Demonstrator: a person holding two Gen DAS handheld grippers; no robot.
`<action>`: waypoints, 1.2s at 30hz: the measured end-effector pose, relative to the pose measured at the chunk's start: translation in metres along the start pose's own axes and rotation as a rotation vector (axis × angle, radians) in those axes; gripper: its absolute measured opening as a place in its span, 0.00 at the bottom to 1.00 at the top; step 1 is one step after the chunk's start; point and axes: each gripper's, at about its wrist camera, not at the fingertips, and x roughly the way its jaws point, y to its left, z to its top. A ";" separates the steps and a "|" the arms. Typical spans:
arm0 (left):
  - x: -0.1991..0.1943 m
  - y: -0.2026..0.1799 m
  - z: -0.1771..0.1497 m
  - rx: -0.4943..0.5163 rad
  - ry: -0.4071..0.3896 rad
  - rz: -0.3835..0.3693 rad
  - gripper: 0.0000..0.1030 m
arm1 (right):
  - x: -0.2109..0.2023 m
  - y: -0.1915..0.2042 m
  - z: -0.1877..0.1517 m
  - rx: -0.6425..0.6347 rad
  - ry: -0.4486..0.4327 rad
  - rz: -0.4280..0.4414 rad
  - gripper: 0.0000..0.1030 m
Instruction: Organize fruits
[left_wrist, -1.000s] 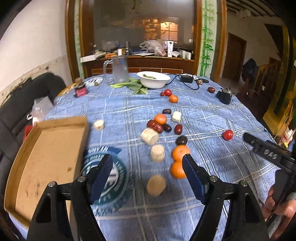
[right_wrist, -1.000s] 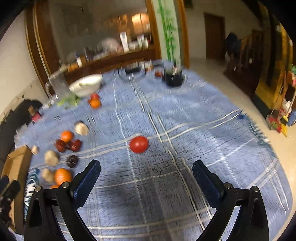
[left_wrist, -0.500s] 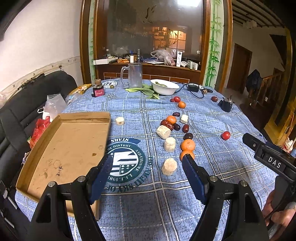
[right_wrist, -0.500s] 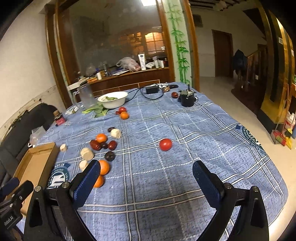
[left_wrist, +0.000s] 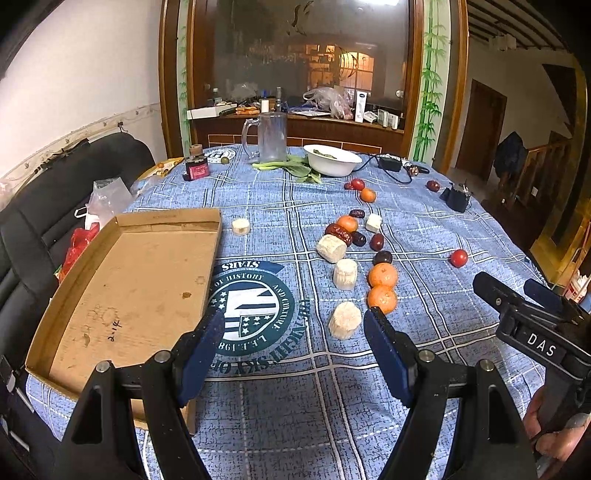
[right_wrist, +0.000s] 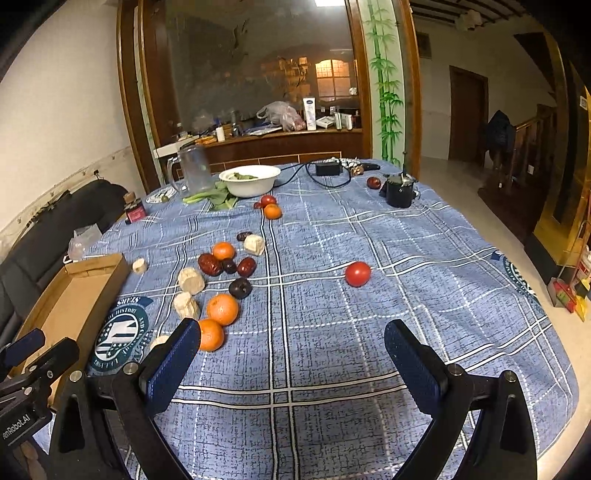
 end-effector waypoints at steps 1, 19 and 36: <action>0.001 0.000 -0.001 0.001 0.001 0.001 0.75 | 0.002 0.000 -0.001 0.000 0.004 0.000 0.98; 0.010 0.000 -0.007 0.010 0.023 0.008 0.75 | 0.011 -0.001 -0.009 0.006 0.036 0.008 0.98; 0.052 0.008 -0.017 -0.035 0.106 -0.076 0.75 | 0.028 -0.030 -0.003 0.071 0.070 0.063 0.98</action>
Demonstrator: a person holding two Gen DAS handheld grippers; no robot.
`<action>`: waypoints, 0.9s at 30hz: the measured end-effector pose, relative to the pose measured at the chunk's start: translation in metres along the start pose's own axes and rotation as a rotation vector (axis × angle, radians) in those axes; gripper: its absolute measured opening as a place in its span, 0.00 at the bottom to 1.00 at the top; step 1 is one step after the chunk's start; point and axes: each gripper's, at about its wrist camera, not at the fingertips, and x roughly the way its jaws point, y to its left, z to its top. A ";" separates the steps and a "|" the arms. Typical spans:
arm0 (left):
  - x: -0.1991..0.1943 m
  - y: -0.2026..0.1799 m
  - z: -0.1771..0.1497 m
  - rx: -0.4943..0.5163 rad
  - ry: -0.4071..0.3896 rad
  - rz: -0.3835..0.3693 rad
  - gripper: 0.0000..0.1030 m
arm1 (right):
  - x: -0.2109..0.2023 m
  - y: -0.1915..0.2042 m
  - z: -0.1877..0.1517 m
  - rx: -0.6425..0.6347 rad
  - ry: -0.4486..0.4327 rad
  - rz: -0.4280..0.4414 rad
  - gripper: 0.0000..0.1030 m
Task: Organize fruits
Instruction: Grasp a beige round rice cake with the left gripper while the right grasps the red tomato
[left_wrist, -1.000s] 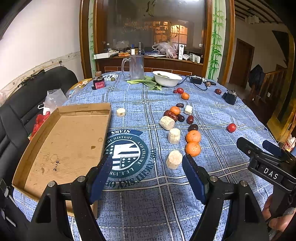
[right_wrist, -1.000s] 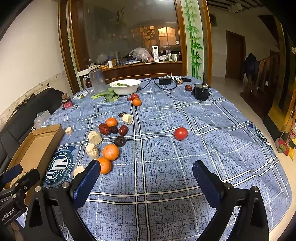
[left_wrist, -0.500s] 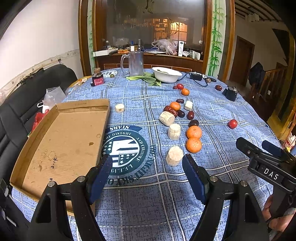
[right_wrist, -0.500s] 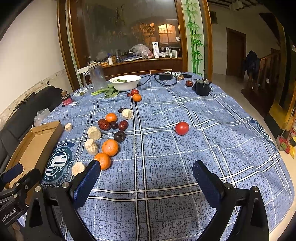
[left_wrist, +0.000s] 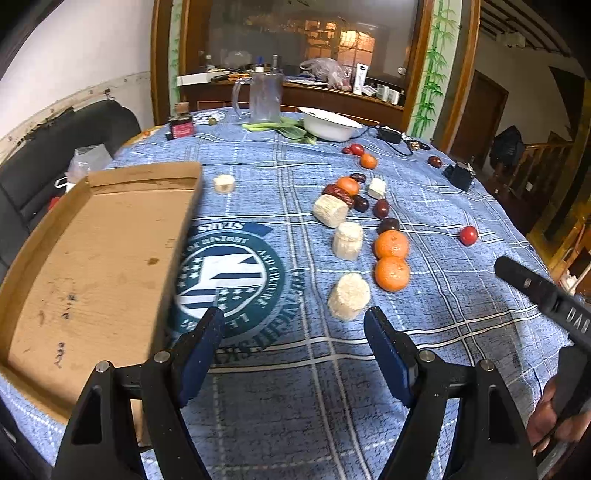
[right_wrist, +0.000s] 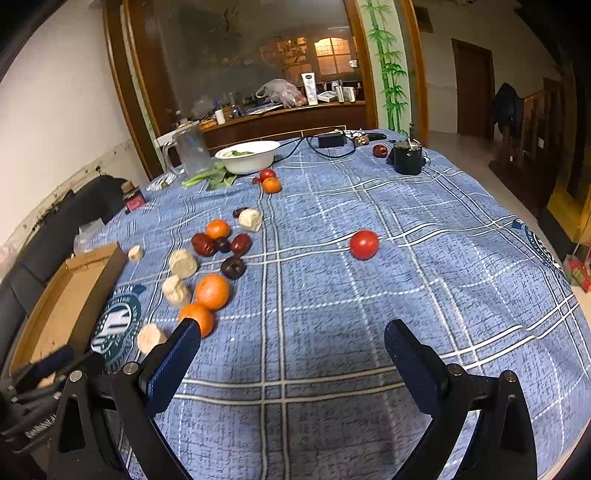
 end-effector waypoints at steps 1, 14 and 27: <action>0.003 -0.002 0.000 0.005 0.006 -0.007 0.75 | 0.000 -0.004 0.003 0.007 -0.001 -0.001 0.98; 0.039 -0.019 0.014 0.067 0.091 -0.111 0.75 | 0.041 -0.039 0.052 -0.077 0.041 -0.120 0.98; 0.063 -0.026 0.016 0.080 0.163 -0.099 0.48 | 0.116 -0.042 0.066 -0.126 0.189 -0.153 0.65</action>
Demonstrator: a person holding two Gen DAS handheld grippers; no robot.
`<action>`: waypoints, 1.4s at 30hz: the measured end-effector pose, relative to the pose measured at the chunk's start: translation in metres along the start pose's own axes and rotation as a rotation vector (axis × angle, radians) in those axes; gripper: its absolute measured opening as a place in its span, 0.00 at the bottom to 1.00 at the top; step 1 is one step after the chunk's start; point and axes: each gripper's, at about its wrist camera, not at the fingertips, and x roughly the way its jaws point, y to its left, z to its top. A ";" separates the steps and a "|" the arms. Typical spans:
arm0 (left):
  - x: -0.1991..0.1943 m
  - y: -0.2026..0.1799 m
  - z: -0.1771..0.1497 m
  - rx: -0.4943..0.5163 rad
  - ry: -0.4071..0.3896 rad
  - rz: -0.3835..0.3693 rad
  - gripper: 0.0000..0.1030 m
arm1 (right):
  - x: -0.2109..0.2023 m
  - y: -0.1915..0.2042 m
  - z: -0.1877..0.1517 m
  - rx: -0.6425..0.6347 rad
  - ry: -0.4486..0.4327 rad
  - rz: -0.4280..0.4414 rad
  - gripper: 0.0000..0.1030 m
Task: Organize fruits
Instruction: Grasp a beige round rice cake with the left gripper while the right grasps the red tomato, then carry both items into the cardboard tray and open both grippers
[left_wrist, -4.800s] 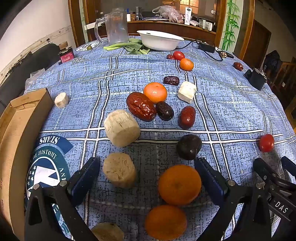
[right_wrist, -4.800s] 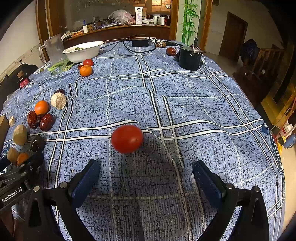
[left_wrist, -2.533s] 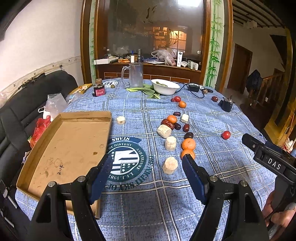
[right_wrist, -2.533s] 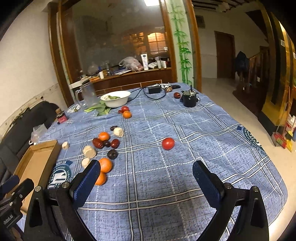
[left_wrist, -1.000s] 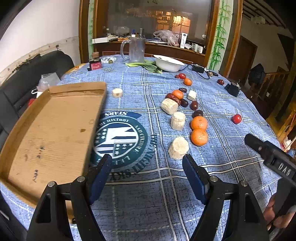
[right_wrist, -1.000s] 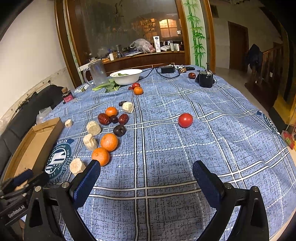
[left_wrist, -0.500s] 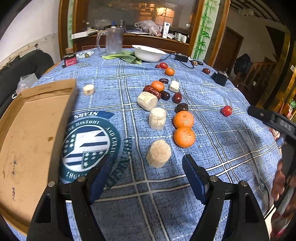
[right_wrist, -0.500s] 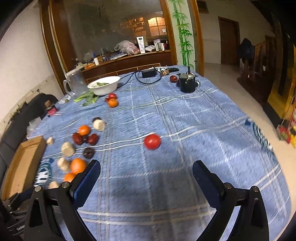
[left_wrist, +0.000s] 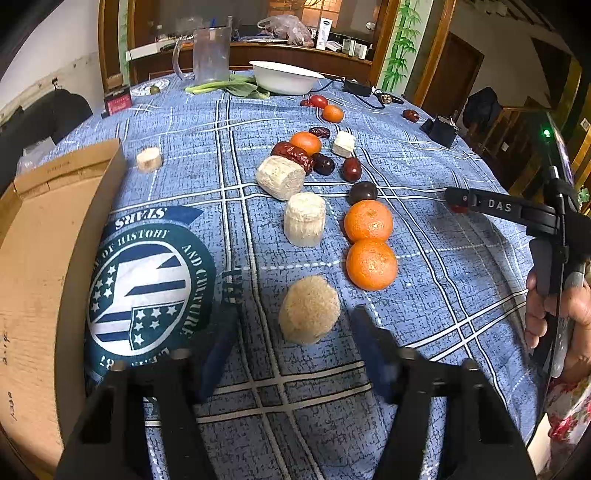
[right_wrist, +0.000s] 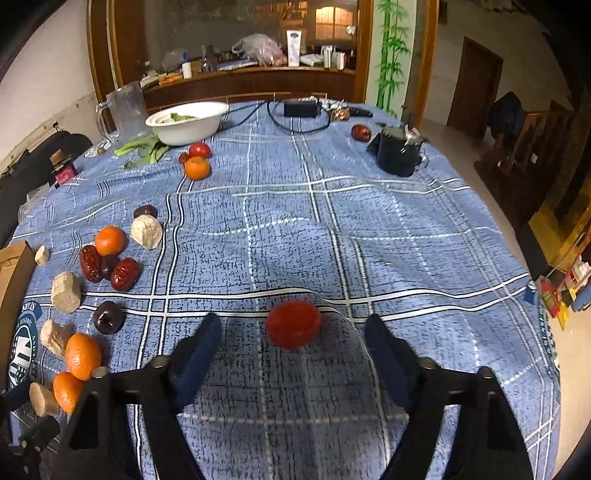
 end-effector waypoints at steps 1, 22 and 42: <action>0.000 0.000 0.000 -0.001 -0.003 0.002 0.43 | 0.004 -0.001 -0.001 0.005 0.013 0.010 0.54; -0.027 0.025 -0.010 -0.117 -0.152 -0.177 0.30 | -0.080 0.048 -0.024 -0.060 -0.084 0.196 0.34; -0.076 0.231 0.053 -0.373 -0.096 0.106 0.30 | -0.083 0.303 0.003 -0.342 0.006 0.624 0.35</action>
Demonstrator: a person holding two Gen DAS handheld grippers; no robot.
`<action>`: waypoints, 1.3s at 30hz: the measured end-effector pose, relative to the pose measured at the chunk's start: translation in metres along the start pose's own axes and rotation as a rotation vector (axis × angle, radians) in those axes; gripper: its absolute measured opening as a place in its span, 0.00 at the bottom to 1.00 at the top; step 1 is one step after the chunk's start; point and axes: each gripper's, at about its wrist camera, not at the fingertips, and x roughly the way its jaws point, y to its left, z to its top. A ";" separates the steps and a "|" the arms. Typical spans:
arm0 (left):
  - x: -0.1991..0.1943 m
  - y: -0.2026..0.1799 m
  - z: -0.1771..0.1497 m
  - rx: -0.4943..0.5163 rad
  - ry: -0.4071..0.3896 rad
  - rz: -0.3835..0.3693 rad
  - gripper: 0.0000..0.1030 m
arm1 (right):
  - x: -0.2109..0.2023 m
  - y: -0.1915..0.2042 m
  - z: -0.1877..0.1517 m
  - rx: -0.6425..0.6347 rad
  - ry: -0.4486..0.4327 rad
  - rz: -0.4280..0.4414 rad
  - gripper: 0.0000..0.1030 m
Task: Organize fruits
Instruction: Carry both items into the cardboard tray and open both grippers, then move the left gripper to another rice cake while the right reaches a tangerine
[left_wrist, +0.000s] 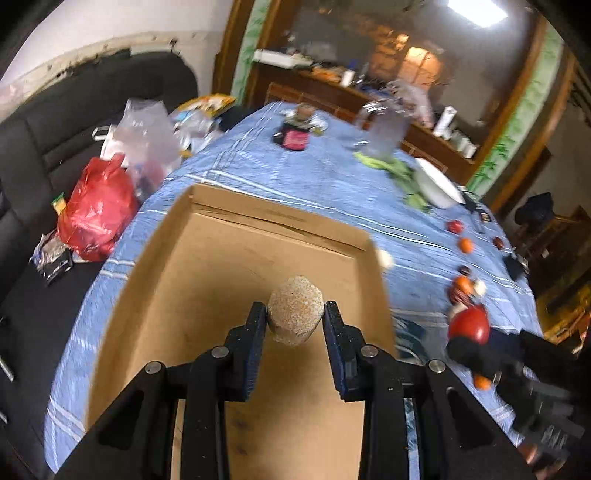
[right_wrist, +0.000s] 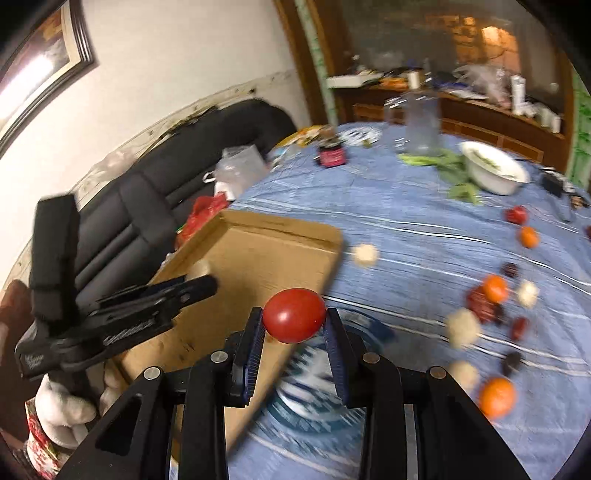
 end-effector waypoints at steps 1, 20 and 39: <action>0.008 0.007 0.006 -0.015 0.016 0.008 0.30 | 0.012 0.004 0.005 -0.008 0.018 0.000 0.35; 0.061 0.035 0.038 -0.108 0.125 0.054 0.43 | 0.111 0.015 0.025 -0.096 0.135 -0.119 0.42; -0.054 -0.097 -0.058 0.058 -0.037 -0.170 0.68 | -0.103 -0.090 -0.064 0.134 -0.182 -0.216 0.65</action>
